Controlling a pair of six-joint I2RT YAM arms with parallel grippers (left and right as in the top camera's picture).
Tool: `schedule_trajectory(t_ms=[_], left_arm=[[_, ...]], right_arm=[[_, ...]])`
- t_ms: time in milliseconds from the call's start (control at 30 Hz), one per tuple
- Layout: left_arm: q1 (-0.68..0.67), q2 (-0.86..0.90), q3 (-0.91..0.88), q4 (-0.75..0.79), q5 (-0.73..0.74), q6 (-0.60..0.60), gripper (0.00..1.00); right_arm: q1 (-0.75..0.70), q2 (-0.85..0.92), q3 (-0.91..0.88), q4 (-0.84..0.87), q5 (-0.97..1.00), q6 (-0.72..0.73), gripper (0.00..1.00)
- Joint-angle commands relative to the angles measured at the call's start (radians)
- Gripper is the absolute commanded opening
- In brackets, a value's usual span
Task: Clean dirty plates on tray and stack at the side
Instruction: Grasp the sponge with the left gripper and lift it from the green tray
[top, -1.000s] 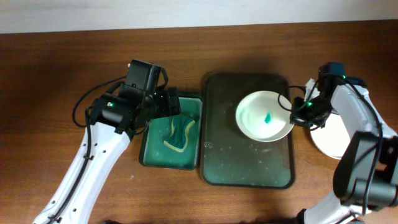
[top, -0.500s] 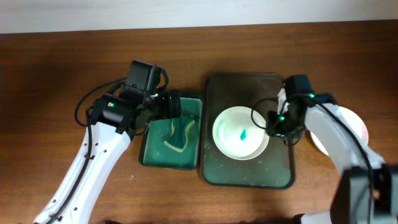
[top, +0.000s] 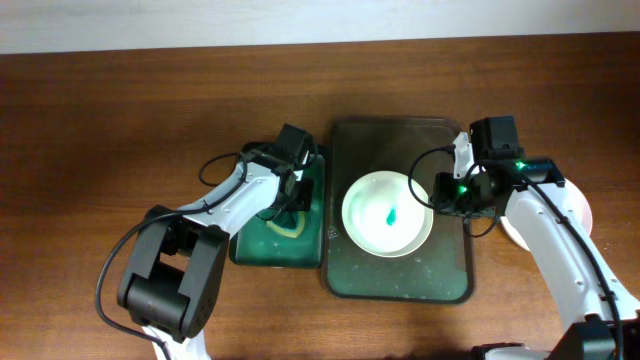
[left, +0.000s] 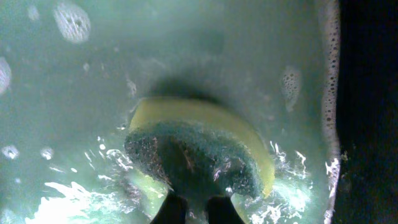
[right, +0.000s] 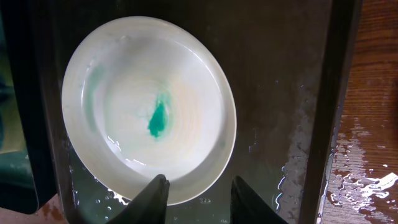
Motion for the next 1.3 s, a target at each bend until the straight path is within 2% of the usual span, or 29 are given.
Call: schedule_trajectory(t_ms=[0,33,67,100,167,200,300,367,400,433,600,633,733,867,967,1000,1033,1067,1200,1267], left_arm=[[-0.002,0.02,0.051,-0.082,-0.003,0.012,0.0],[-0.002,0.012,0.065,-0.107,-0.002,0.012,0.07],[-0.002,-0.006,0.098,-0.167,-0.002,0.012,0.19],[-0.002,-0.036,0.136,-0.257,-0.002,0.012,0.43],[-0.002,-0.05,0.14,-0.311,0.005,0.012,0.56],[-0.002,-0.048,0.134,-0.338,0.015,0.012,0.57],[-0.003,-0.048,0.074,-0.357,0.043,0.011,0.5],[-0.005,-0.048,-0.019,-0.314,0.042,0.011,0.42],[-0.005,-0.048,-0.067,-0.276,0.043,0.011,0.25],[-0.002,-0.048,-0.093,-0.245,0.042,0.011,0.0],[0.027,-0.051,-0.003,-0.245,0.043,-0.026,0.0],[0.039,-0.052,0.059,-0.29,0.043,-0.026,0.05],[0.045,-0.052,0.147,-0.375,0.043,-0.026,0.34],[0.041,-0.052,0.111,-0.376,0.042,-0.026,0.33],[0.035,-0.051,-0.005,-0.286,0.044,-0.026,0.33],[0.031,-0.051,-0.038,-0.257,0.052,-0.026,0.29],[0.03,-0.051,-0.068,-0.223,0.061,-0.026,0.21],[0.03,-0.051,-0.079,-0.202,0.061,-0.026,0.0],[0.031,-0.068,0.013,-0.271,0.061,-0.026,0.0],[0.031,-0.084,0.101,-0.348,0.061,-0.026,0.0]], right_arm=[[0.006,-0.003,0.014,-0.002,-0.009,-0.01,0.34],[0.006,-0.003,0.014,-0.003,-0.009,-0.01,0.34],[0.006,-0.003,0.014,-0.006,-0.009,-0.011,0.34],[0.006,-0.003,0.014,-0.01,-0.008,-0.011,0.34],[0.006,-0.003,0.014,-0.008,-0.008,-0.011,0.34],[0.006,-0.003,0.014,-0.008,-0.008,-0.011,0.34],[0.006,-0.003,0.014,-0.009,-0.008,-0.011,0.34],[0.006,-0.003,0.014,-0.009,-0.008,-0.011,0.34],[0.006,-0.003,0.014,-0.008,-0.008,-0.01,0.34],[0.006,-0.003,0.014,-0.005,-0.008,-0.01,0.34],[0.006,-0.003,0.014,-0.005,-0.008,-0.011,0.34],[0.006,-0.003,0.014,-0.006,-0.008,-0.011,0.34],[0.005,-0.003,0.014,-0.005,-0.008,-0.011,0.34],[0.005,-0.003,0.014,-0.005,-0.008,-0.011,0.34],[0.005,-0.003,0.014,-0.016,-0.008,-0.011,0.34],[0.005,-0.003,0.014,-0.019,-0.008,-0.011,0.35],[0.005,-0.003,0.014,-0.019,-0.008,-0.011,0.35],[0.005,-0.003,0.014,-0.019,-0.008,-0.011,0.35],[0.0,-0.003,0.014,-0.019,0.017,0.009,0.35],[-0.01,-0.003,0.014,-0.024,0.071,0.101,0.35]])
